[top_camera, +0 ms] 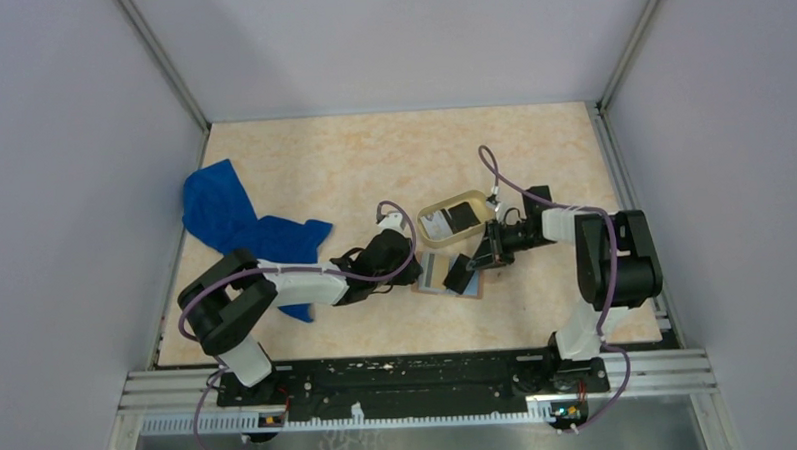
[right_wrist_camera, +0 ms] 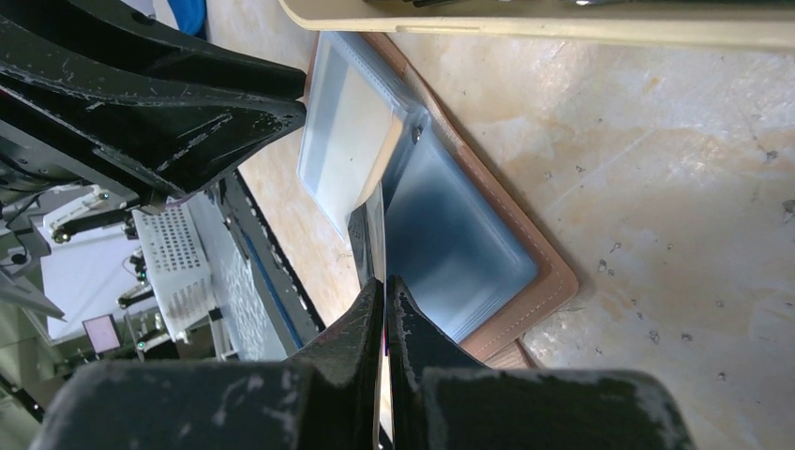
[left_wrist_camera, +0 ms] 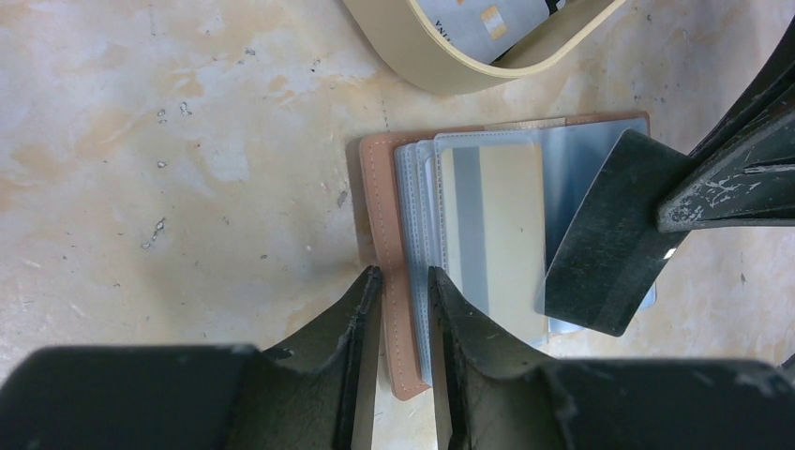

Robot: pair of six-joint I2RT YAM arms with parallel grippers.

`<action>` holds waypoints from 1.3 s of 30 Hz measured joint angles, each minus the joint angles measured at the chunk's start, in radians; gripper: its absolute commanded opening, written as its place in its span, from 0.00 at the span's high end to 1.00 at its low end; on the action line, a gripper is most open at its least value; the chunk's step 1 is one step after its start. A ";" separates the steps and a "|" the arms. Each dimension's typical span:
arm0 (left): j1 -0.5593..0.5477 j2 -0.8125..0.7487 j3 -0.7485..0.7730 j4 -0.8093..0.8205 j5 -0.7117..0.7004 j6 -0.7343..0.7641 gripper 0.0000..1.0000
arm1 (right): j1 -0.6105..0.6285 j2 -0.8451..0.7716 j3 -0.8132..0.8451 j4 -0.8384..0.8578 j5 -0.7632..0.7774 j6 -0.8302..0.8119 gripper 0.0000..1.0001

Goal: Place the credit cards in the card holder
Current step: Pick up the credit card from the storage box, then insert the credit card into the card holder.

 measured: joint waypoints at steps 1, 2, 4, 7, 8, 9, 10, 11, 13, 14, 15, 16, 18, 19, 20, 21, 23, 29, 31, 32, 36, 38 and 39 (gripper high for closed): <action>0.000 0.000 0.000 0.000 0.000 0.000 0.70 | 0.003 0.000 0.000 0.001 0.001 0.003 1.00; 0.000 0.000 0.000 0.000 0.000 0.000 0.70 | 0.007 0.001 0.000 0.002 0.003 0.005 1.00; 0.000 0.001 0.000 0.000 0.000 0.000 0.69 | 0.019 0.008 0.000 0.004 0.003 0.007 1.00; 0.000 0.001 0.000 0.001 0.001 0.001 0.69 | 0.035 0.034 0.000 0.005 0.004 0.010 1.00; 0.000 0.002 0.000 0.002 0.003 0.003 0.69 | 0.038 0.044 0.000 0.004 0.005 0.010 1.00; 0.000 0.002 0.001 0.002 0.005 0.003 0.69 | 0.040 0.051 0.000 0.004 0.006 0.011 1.00; 0.000 0.003 0.001 0.004 0.008 0.004 0.69 | 0.041 0.056 0.001 0.004 0.007 0.013 1.00; 0.000 0.004 0.001 0.005 0.009 0.005 0.69 | 0.043 0.060 0.001 0.004 0.007 0.014 1.00; 0.000 0.005 0.002 0.008 0.011 0.008 0.69 | 0.047 0.062 0.002 0.004 0.010 0.016 1.00; 0.000 0.006 0.002 0.008 0.013 0.009 0.69 | 0.049 0.063 0.002 0.004 0.011 0.016 1.00; 0.000 0.006 0.002 0.010 0.015 0.011 0.69 | 0.052 0.063 0.002 0.003 0.014 0.016 1.00; 0.000 0.006 0.002 0.010 0.016 0.013 0.69 | 0.054 0.063 0.002 0.003 0.015 0.016 1.00; 0.000 0.007 0.002 0.012 0.019 0.019 0.68 | 0.057 0.064 0.004 0.003 0.020 0.016 1.00; 0.000 0.008 0.003 0.012 0.021 0.023 0.68 | 0.058 0.066 0.005 0.003 0.023 0.016 1.00; 0.001 0.010 0.004 0.012 0.023 0.025 0.68 | 0.059 0.069 0.008 0.000 0.023 0.017 1.00; 0.001 0.013 0.008 0.012 0.026 0.029 0.68 | 0.060 0.072 0.011 0.000 0.024 0.016 1.00; 0.001 0.021 0.018 0.011 0.029 0.038 0.68 | 0.061 0.082 0.014 -0.003 0.026 0.026 1.00; 0.002 0.029 0.028 0.011 0.034 0.046 0.68 | 0.066 0.085 0.015 0.005 0.036 0.056 1.00; 0.002 0.029 0.028 0.010 0.034 0.046 0.68 | 0.069 0.083 0.015 0.011 0.042 0.071 1.00; 0.002 0.029 0.028 0.011 0.034 0.046 0.68 | 0.071 0.080 0.015 0.013 0.048 0.078 1.00; 0.002 0.029 0.028 0.010 0.033 0.045 0.68 | 0.073 0.055 0.010 0.014 0.082 0.128 0.96; 0.002 0.029 0.028 0.010 0.033 0.045 0.68 | 0.072 0.032 -0.006 0.020 0.101 0.150 0.96; 0.002 0.029 0.028 0.010 0.033 0.045 0.68 | 0.072 0.020 -0.013 0.023 0.111 0.159 0.96</action>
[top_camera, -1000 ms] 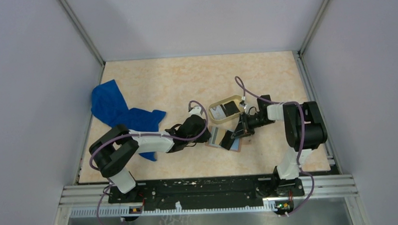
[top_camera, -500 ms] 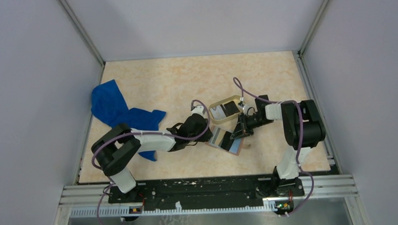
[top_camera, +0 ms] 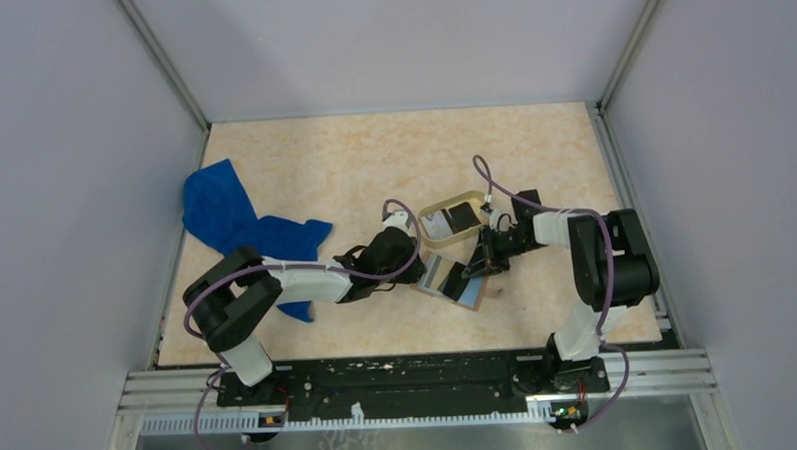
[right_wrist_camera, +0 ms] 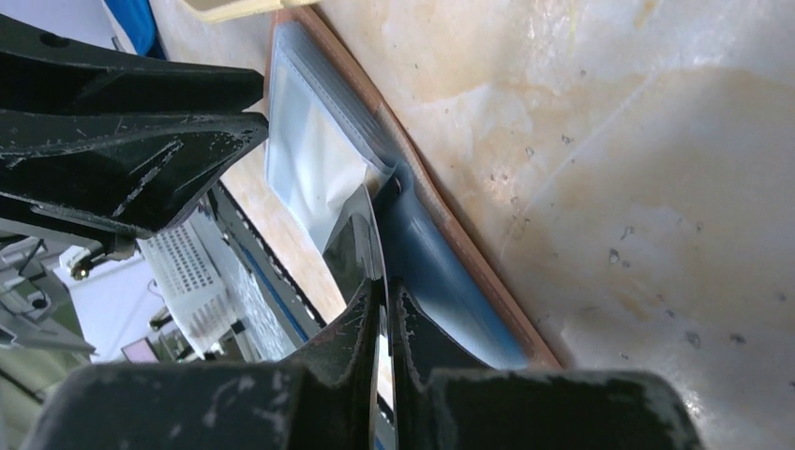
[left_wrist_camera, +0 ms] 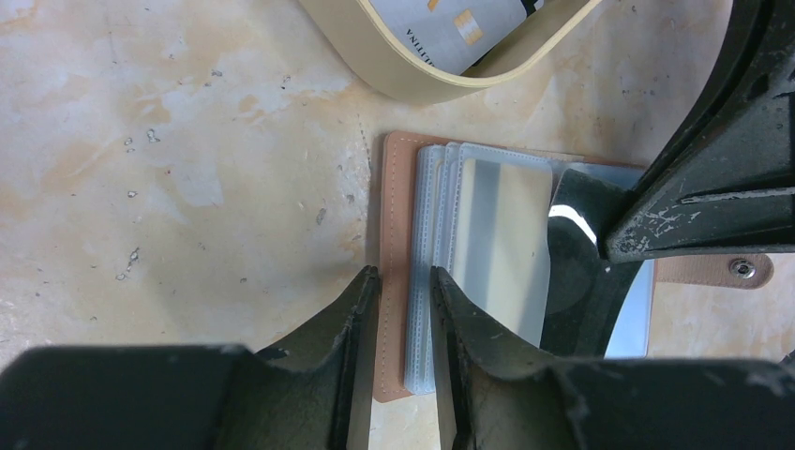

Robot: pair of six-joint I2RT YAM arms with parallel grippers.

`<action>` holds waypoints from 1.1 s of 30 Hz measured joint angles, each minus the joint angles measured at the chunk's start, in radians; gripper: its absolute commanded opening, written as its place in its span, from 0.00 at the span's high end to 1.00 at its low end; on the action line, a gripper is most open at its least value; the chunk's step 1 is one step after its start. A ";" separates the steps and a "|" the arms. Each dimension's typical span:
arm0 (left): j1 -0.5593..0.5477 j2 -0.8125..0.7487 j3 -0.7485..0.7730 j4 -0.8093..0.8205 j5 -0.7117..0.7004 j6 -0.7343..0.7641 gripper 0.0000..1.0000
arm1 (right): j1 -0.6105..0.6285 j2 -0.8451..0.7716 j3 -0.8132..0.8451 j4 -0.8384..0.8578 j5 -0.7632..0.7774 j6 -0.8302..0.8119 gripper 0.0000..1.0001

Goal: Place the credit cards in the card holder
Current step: Insert the credit card into the card holder.

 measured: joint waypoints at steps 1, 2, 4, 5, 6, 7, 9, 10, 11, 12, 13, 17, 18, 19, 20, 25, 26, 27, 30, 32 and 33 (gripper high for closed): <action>0.000 0.000 0.000 0.000 0.000 0.000 0.68 | 0.000 -0.012 -0.008 0.001 0.010 0.011 0.97; 0.000 0.000 0.000 0.000 0.000 0.000 0.68 | -0.002 -0.023 -0.016 0.004 0.016 0.017 0.98; 0.000 0.000 0.000 -0.001 -0.001 0.000 0.68 | -0.002 -0.032 -0.024 0.009 0.019 0.026 0.99; 0.000 0.000 0.000 -0.001 -0.001 0.000 0.68 | -0.002 -0.033 -0.025 0.011 0.019 0.026 0.99; 0.000 0.000 0.000 -0.001 -0.001 0.000 0.68 | -0.002 -0.033 -0.025 0.012 0.019 0.029 1.00; 0.000 0.000 0.000 -0.001 -0.001 0.000 0.68 | -0.002 -0.033 -0.025 0.013 0.019 0.030 1.00; 0.000 0.000 0.000 -0.001 -0.001 0.000 0.68 | -0.002 -0.033 -0.025 0.013 0.019 0.030 1.00; 0.000 0.000 0.000 -0.001 -0.001 0.000 0.68 | -0.002 -0.033 -0.025 0.013 0.019 0.030 1.00; 0.000 0.000 0.000 -0.001 -0.001 0.000 0.68 | -0.002 -0.033 -0.025 0.014 0.019 0.030 1.00; 0.000 0.000 0.000 -0.001 -0.001 0.000 0.68 | -0.002 -0.033 -0.026 0.014 0.019 0.031 1.00; 0.000 0.000 0.000 -0.001 -0.001 0.000 0.68 | -0.002 -0.034 -0.028 0.018 0.019 0.031 1.00; 0.000 0.000 0.000 -0.001 -0.001 0.000 0.67 | -0.002 -0.063 -0.060 0.041 0.021 0.040 1.00; 0.000 0.000 0.000 0.000 -0.001 0.000 0.67 | -0.002 -0.071 -0.069 0.044 0.022 0.043 1.00; 0.000 0.000 0.000 0.000 0.000 0.000 0.67 | -0.002 -0.075 -0.074 0.048 0.023 0.045 1.00; 0.000 0.000 0.000 0.001 0.000 0.000 0.66 | -0.003 -0.077 -0.079 0.053 0.023 0.046 1.00; 0.000 0.000 -0.007 0.016 0.006 0.010 0.66 | -0.004 -0.076 -0.084 0.063 0.023 0.053 1.00; 0.001 0.000 -0.008 0.018 0.009 0.014 0.66 | -0.004 -0.076 -0.084 0.063 0.024 0.056 1.00; 0.002 0.000 -0.008 0.021 0.012 0.020 0.66 | -0.005 -0.074 -0.084 0.063 0.026 0.058 1.00; 0.004 0.001 -0.008 0.026 0.024 0.032 0.66 | -0.005 -0.068 -0.082 0.063 0.027 0.061 1.00; 0.005 0.002 -0.008 0.030 0.031 0.041 0.66 | -0.004 -0.062 -0.082 0.063 0.027 0.066 1.00; 0.005 0.003 -0.008 0.034 0.035 0.045 0.66 | -0.004 -0.059 -0.082 0.063 0.027 0.067 1.00</action>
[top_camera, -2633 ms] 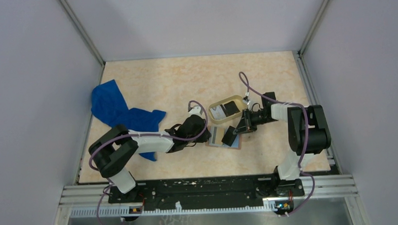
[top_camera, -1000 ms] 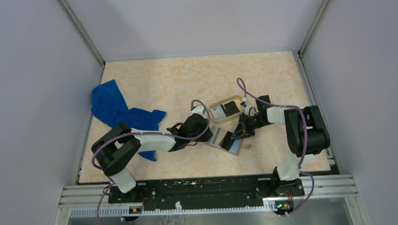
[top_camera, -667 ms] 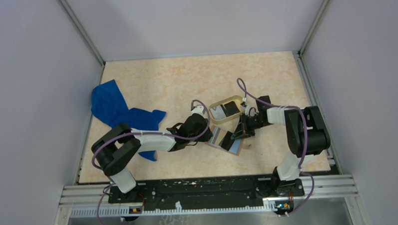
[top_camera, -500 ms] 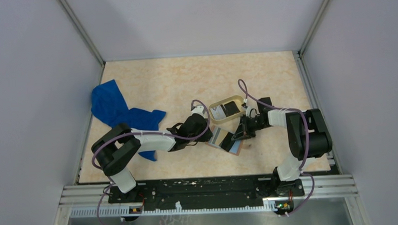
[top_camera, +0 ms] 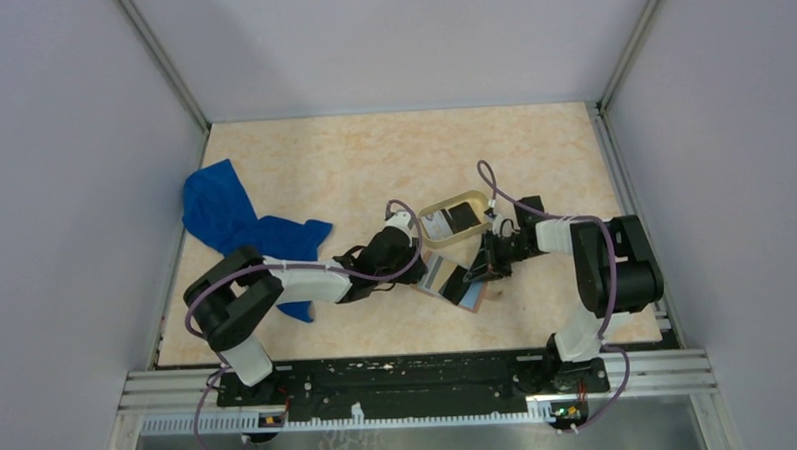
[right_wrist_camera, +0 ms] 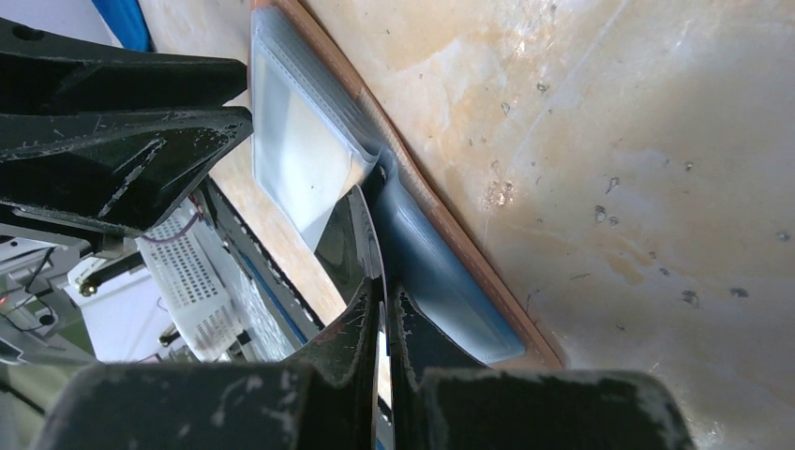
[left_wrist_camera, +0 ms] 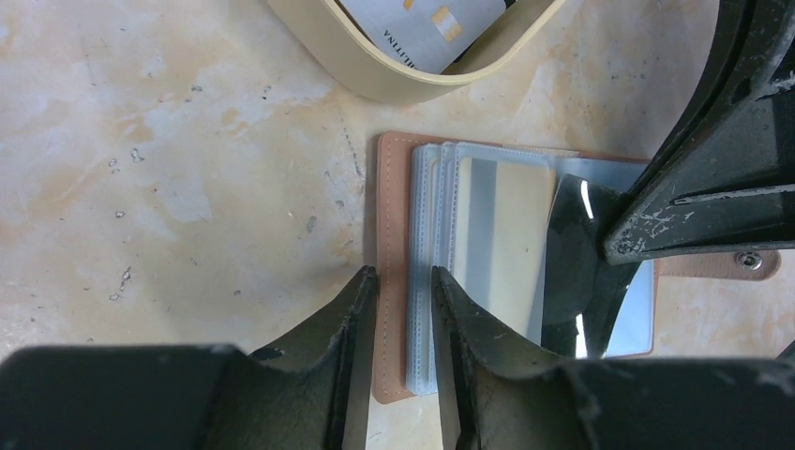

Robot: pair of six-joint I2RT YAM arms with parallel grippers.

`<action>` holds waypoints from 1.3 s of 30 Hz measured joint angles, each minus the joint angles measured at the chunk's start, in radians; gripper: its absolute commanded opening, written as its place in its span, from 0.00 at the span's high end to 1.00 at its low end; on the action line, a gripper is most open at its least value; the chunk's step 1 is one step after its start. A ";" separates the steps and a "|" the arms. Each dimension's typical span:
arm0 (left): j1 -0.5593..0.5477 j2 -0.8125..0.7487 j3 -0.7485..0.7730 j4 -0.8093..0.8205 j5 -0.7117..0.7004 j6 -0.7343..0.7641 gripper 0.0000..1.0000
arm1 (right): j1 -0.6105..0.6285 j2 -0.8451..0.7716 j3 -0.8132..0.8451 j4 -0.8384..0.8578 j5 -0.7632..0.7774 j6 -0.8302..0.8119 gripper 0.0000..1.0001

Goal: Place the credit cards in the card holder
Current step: Insert the credit card into the card holder.

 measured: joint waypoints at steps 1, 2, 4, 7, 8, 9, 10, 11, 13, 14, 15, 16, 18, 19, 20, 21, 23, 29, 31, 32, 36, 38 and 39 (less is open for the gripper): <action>0.000 0.001 0.000 0.002 0.002 0.002 0.66 | 0.000 0.002 0.000 0.000 0.000 0.000 1.00; 0.000 0.001 0.000 0.003 0.004 0.004 0.66 | 0.000 0.004 0.001 0.000 0.000 0.001 1.00; 0.002 0.002 0.000 0.005 0.009 0.011 0.66 | 0.001 0.007 0.005 -0.004 0.001 0.001 1.00; 0.004 0.003 0.000 0.008 0.018 0.021 0.66 | 0.004 0.019 0.015 -0.008 0.003 0.003 1.00; 0.005 0.004 0.000 0.010 0.019 0.023 0.66 | 0.005 0.026 0.021 -0.013 0.003 0.005 1.00; 0.005 0.004 0.000 0.011 0.021 0.026 0.66 | 0.005 0.030 0.025 -0.018 0.003 0.008 1.00; 0.005 0.004 0.000 0.011 0.023 0.027 0.66 | 0.005 0.033 0.027 -0.019 0.003 0.008 1.00; 0.005 0.005 0.000 0.012 0.024 0.030 0.66 | 0.005 0.037 0.031 -0.023 0.003 0.009 1.00; 0.005 0.005 0.000 0.014 0.026 0.034 0.66 | 0.005 0.043 0.037 -0.029 0.003 0.010 0.99; 0.005 0.006 0.000 0.015 0.027 0.037 0.66 | 0.006 0.046 0.040 -0.030 0.003 0.011 0.99; 0.005 0.008 0.000 0.018 0.029 0.038 0.66 | 0.006 0.047 0.040 -0.031 0.003 0.014 0.99; 0.005 0.010 0.000 0.023 0.030 0.040 0.66 | 0.006 0.048 0.040 -0.032 0.003 0.016 0.98; 0.005 0.013 0.002 0.027 0.036 0.045 0.66 | 0.007 0.048 0.043 -0.036 0.003 0.017 0.98; 0.006 0.014 0.003 0.028 0.041 0.046 0.66 | 0.007 0.050 0.046 -0.038 0.003 0.017 0.98; 0.006 0.018 0.006 0.029 0.046 0.048 0.66 | 0.008 0.051 0.047 -0.038 0.003 0.017 0.97; 0.007 0.020 0.009 0.030 0.051 0.050 0.66 | 0.008 0.052 0.048 -0.040 0.003 0.017 0.97; 0.007 0.024 0.013 0.031 0.060 0.053 0.66 | 0.008 0.054 0.053 -0.043 0.003 0.018 0.96; 0.007 0.026 0.014 0.033 0.064 0.056 0.61 | 0.009 0.068 0.066 -0.048 -0.001 0.018 0.91; 0.007 0.026 0.012 0.034 0.060 0.055 0.53 | 0.010 0.072 0.070 -0.051 -0.001 0.018 0.88; 0.007 0.022 0.005 0.039 0.053 0.052 0.51 | 0.010 0.072 0.071 -0.051 -0.001 0.018 0.87; -0.001 -0.053 -0.072 0.057 0.040 0.042 0.48 | 0.011 0.072 0.073 -0.053 -0.002 0.018 0.84; -0.007 -0.113 -0.113 0.062 0.042 0.043 0.50 | 0.011 0.072 0.075 -0.055 -0.002 0.018 0.84; -0.009 -0.149 -0.132 0.071 0.049 0.045 0.51 | 0.012 0.074 0.078 -0.058 -0.002 0.017 0.84</action>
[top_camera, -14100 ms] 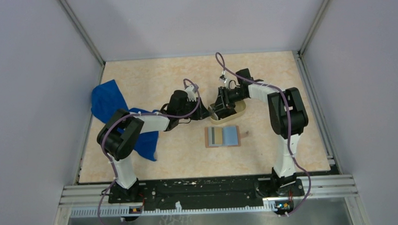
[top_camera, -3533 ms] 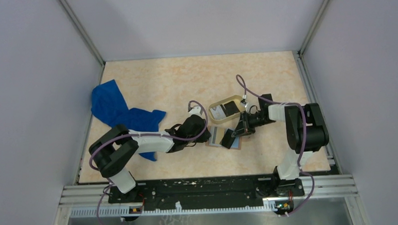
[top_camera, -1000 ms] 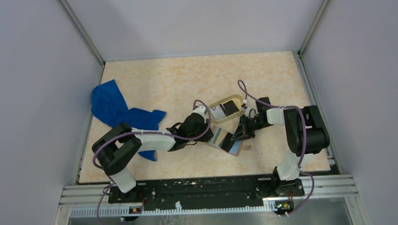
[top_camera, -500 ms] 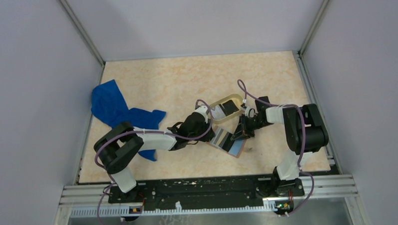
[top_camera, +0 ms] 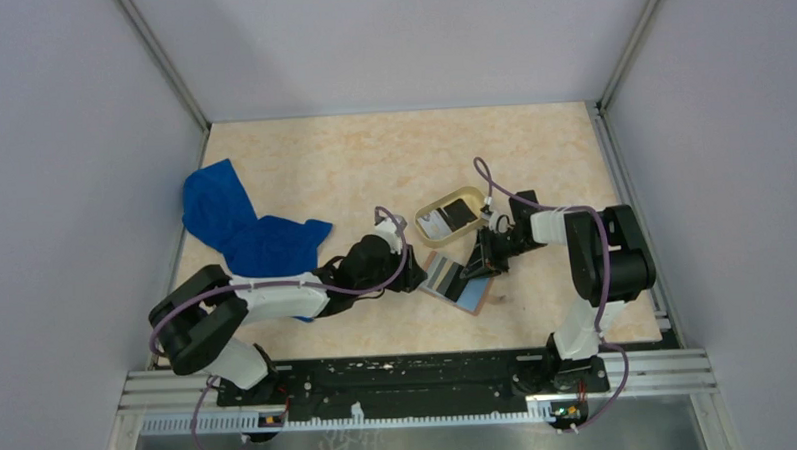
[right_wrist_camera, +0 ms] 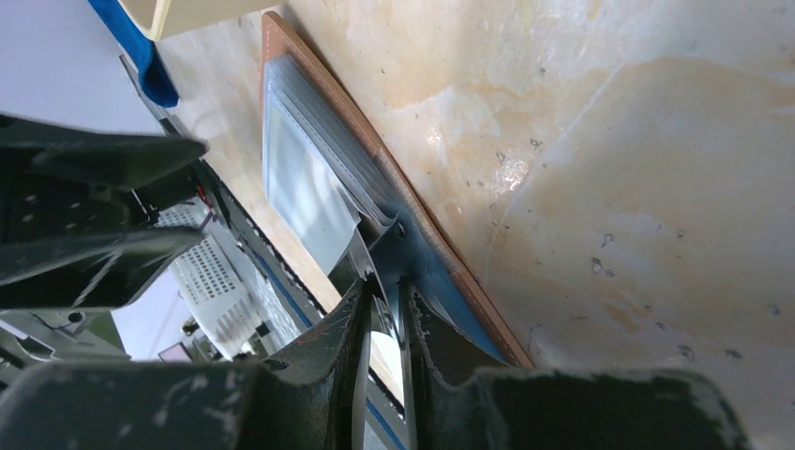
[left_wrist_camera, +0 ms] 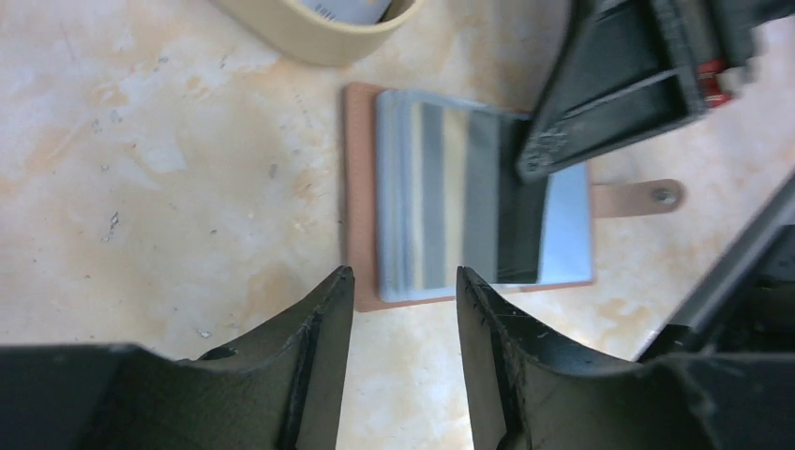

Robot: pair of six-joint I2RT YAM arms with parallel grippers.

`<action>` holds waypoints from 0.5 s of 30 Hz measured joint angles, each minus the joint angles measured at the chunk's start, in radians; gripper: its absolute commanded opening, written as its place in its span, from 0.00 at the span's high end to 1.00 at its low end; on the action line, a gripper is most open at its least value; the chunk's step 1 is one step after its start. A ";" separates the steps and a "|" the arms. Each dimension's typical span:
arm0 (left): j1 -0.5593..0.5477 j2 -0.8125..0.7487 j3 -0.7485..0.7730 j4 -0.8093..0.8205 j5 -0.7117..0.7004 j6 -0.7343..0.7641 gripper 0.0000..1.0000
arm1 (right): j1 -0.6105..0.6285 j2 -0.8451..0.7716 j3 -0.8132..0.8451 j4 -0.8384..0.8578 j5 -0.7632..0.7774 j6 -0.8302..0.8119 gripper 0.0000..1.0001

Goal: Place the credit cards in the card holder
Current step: Insert the credit card into the card holder.

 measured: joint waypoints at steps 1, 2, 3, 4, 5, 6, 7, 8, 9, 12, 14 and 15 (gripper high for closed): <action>-0.002 -0.032 -0.013 0.008 0.009 0.000 0.53 | 0.000 0.000 0.001 -0.001 0.000 -0.001 0.84; -0.003 -0.054 -0.018 0.017 0.019 0.000 0.55 | 0.001 0.002 0.003 -0.002 0.000 -0.001 0.84; -0.008 -0.071 -0.019 0.031 0.030 0.000 0.59 | 0.001 0.004 0.006 -0.006 0.000 -0.002 0.84; -0.014 -0.078 -0.019 0.046 0.039 -0.001 0.63 | 0.002 0.006 0.008 -0.006 0.001 -0.002 0.84; -0.028 -0.081 -0.019 0.062 0.048 -0.001 0.66 | 0.002 0.006 0.008 -0.006 0.000 -0.002 0.84; -0.048 -0.080 -0.016 0.071 0.055 -0.002 0.69 | 0.002 0.006 0.008 -0.006 0.000 -0.002 0.84; -0.076 -0.073 -0.011 0.073 0.056 -0.003 0.71 | 0.002 0.006 0.008 -0.006 0.000 -0.002 0.84; -0.101 -0.063 -0.001 0.070 0.054 -0.004 0.72 | 0.002 0.008 0.008 -0.006 0.000 -0.002 0.83; -0.135 -0.045 0.019 0.060 0.044 -0.005 0.74 | 0.002 0.008 0.009 -0.007 -0.001 -0.002 0.83; -0.225 0.032 0.125 0.001 -0.016 -0.009 0.82 | 0.003 0.012 0.014 -0.011 -0.001 -0.003 0.83; -0.266 0.089 0.212 -0.047 -0.063 -0.013 0.86 | 0.003 0.013 0.014 -0.011 -0.001 -0.004 0.83; -0.282 0.119 0.256 -0.072 -0.085 -0.016 0.87 | 0.003 0.013 0.014 -0.011 -0.001 -0.005 0.83</action>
